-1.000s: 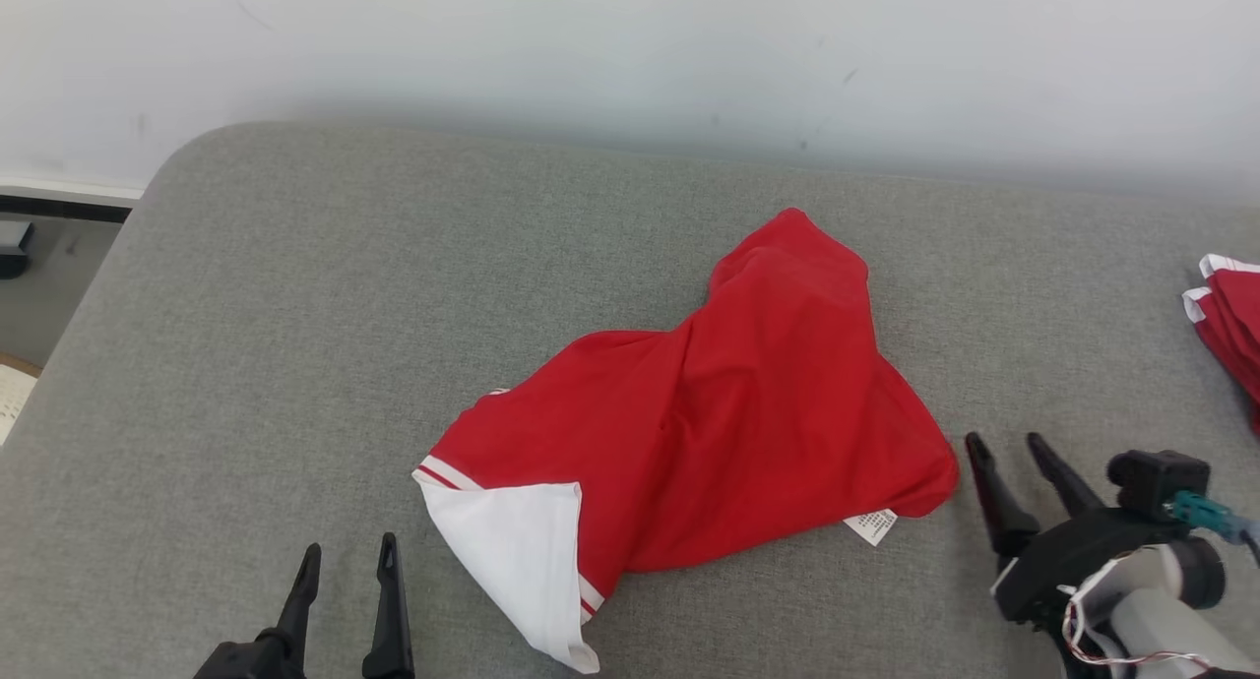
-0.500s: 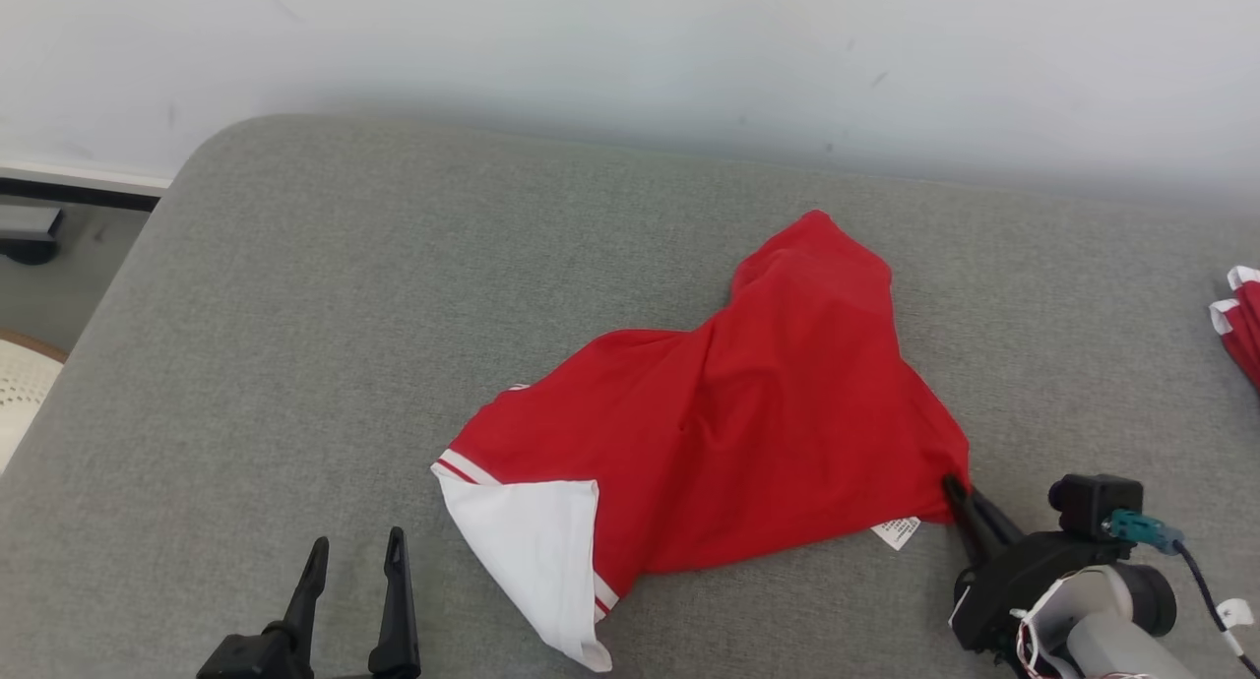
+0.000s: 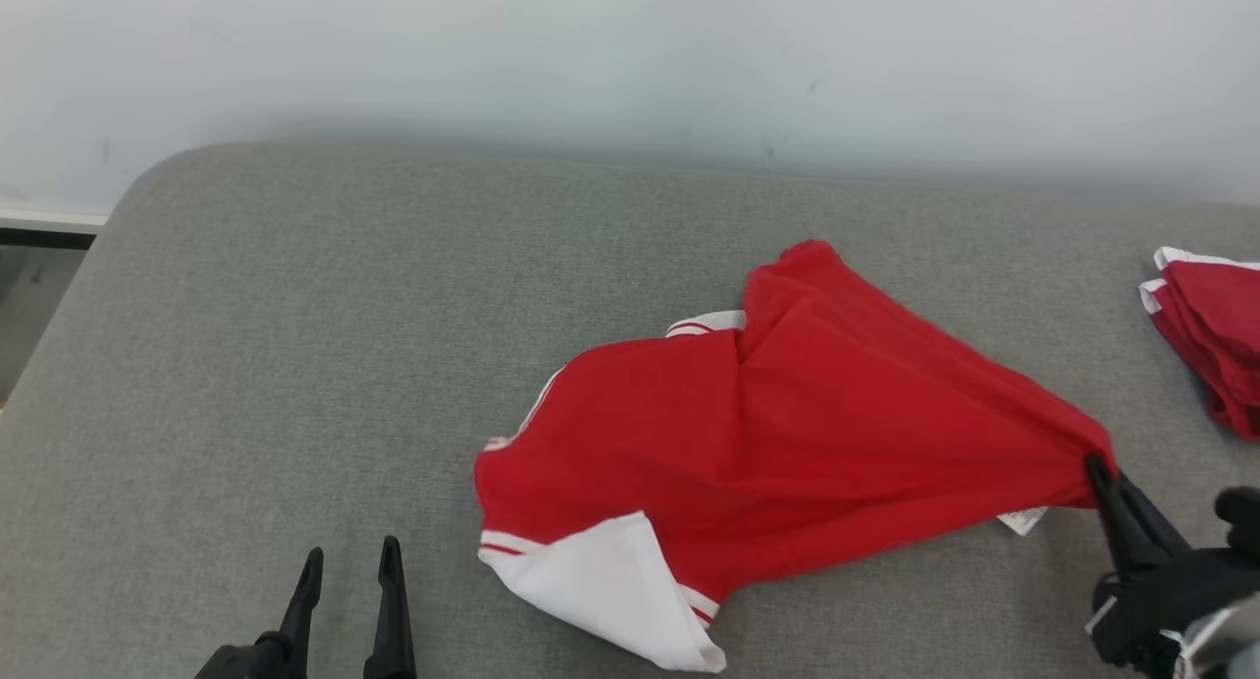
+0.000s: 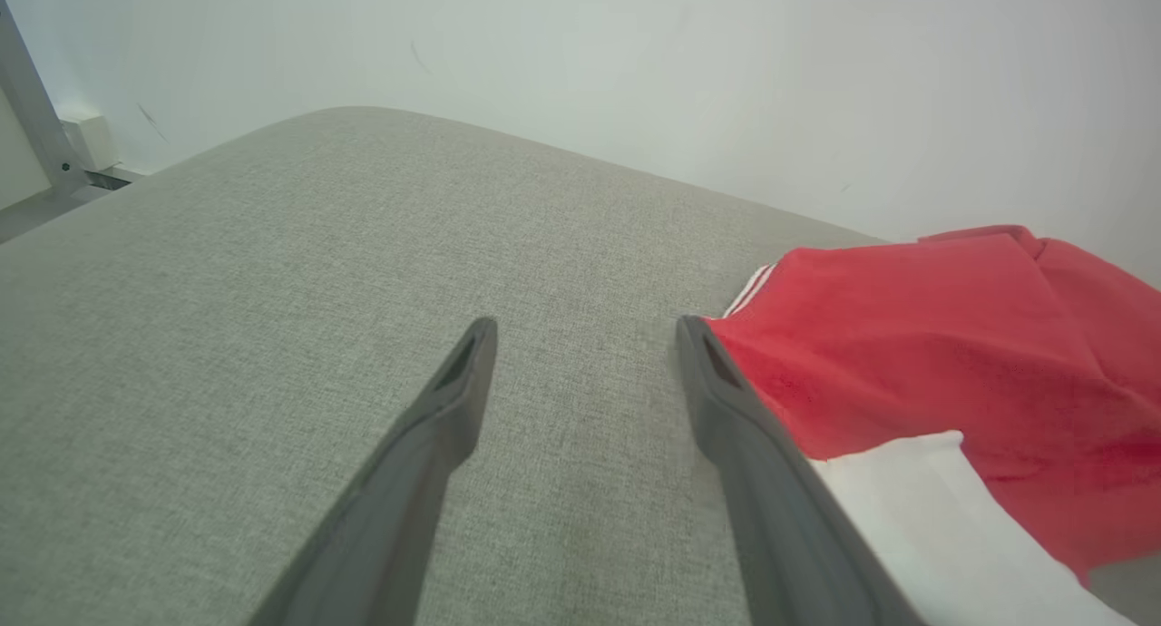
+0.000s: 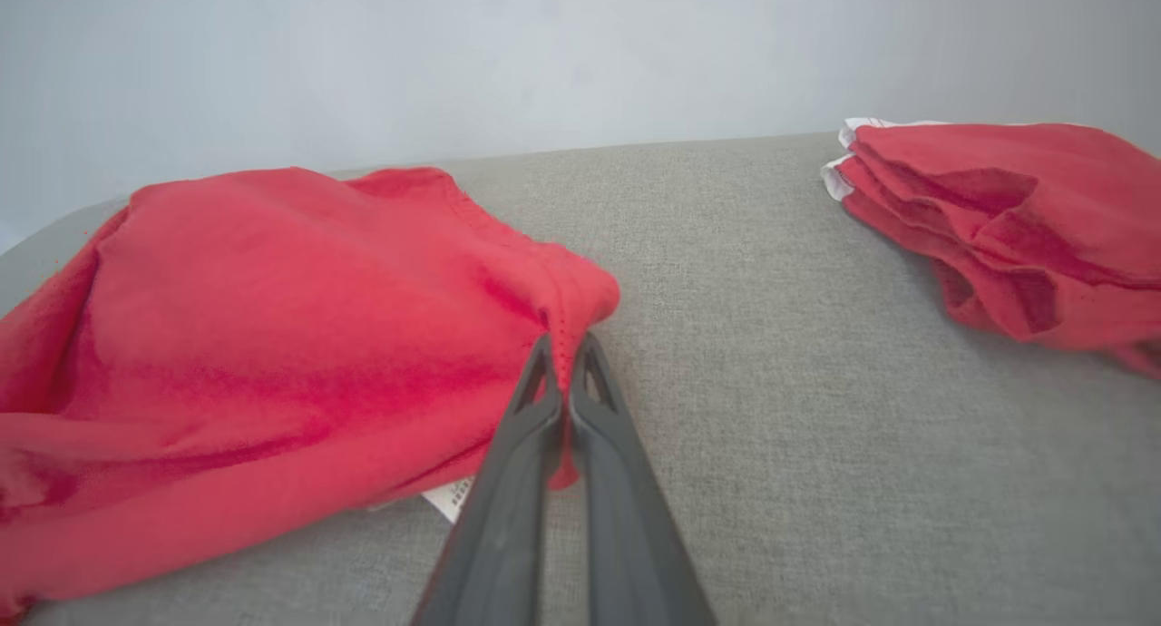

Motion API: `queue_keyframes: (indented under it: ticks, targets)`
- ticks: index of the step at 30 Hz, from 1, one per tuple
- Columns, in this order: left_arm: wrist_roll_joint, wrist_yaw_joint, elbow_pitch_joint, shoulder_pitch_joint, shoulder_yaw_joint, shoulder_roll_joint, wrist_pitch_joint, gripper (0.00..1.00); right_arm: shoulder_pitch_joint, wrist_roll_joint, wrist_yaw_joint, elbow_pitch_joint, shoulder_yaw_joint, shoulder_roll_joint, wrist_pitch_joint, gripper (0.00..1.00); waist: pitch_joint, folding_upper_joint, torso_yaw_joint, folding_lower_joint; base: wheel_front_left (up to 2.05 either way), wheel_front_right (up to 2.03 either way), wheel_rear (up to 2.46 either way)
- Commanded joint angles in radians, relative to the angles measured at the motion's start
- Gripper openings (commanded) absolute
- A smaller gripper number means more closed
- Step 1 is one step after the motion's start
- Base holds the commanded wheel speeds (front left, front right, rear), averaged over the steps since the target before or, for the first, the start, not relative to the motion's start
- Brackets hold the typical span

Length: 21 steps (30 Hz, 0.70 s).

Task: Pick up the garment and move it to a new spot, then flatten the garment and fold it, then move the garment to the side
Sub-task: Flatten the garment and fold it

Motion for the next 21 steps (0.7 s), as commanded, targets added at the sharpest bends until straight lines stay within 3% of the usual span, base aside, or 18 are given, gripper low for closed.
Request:
queue_keyframes:
  ticks: [1, 8, 12, 16, 21]
  targets:
    - [-0.009, 0.004, -0.002, 0.011, 0.001, 0.001, -0.003, 1.00, 0.035, -0.013, -0.003, -0.039, -0.022, -0.004, 0.018, 0.00, 0.001, 0.0000, -0.010, 0.0000, 0.00, 0.00, 0.00]
    - [-0.023, 0.006, -0.005, -0.003, -0.007, 0.001, -0.003, 1.00, 0.197, -0.097, -0.003, -0.348, -0.192, 0.056, 0.208, 0.00, 0.017, 0.0000, -0.021, 0.0000, 0.00, 0.00, 0.00]
    - [-0.028, 0.006, -0.001, -0.023, -0.013, 0.001, -0.003, 1.00, 0.197, -0.136, -0.003, -0.449, -0.217, 0.105, 0.299, 0.00, 0.029, 0.0000, -0.012, 0.0000, 0.00, 0.00, 0.00]
    - [-0.031, 0.003, 0.005, -0.035, -0.026, 0.001, -0.003, 1.00, 0.118, -0.162, -0.003, -0.435, -0.192, 0.116, 0.360, 0.00, 0.039, 0.0000, 0.008, 0.0000, 0.00, 0.00, 0.00]
    - [-0.037, 0.005, 0.006, -0.052, -0.047, 0.001, -0.003, 1.00, -0.040, -0.176, -0.002, -0.301, -0.144, 0.102, 0.380, 0.00, 0.054, 0.0000, 0.041, 0.0000, 0.00, 0.00, 0.00]
